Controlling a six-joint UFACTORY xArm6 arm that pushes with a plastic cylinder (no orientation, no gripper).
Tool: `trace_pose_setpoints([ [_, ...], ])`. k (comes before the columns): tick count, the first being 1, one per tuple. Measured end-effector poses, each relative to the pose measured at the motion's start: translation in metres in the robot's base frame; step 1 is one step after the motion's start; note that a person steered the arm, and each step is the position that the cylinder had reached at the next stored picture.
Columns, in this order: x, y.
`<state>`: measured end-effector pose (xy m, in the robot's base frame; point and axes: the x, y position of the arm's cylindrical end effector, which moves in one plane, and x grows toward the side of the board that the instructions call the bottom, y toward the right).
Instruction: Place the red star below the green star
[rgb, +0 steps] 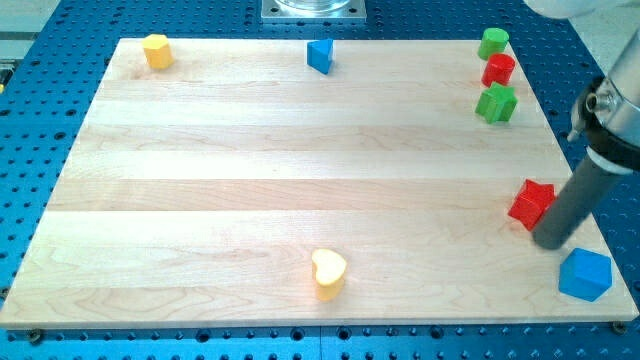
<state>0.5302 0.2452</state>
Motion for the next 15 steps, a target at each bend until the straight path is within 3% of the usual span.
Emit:
trace_pose_setpoints([
  [1,-0.043,0.000],
  [3,-0.060,-0.001],
  [4,-0.052,-0.009],
  [6,0.003,-0.073],
  [8,-0.063,-0.030],
  [9,-0.064,-0.027],
  [10,-0.052,-0.029],
  [11,-0.009,-0.029],
  [12,-0.002,-0.017],
  [13,-0.056,-0.015],
  [14,-0.071,-0.015],
  [15,-0.111,-0.015],
])
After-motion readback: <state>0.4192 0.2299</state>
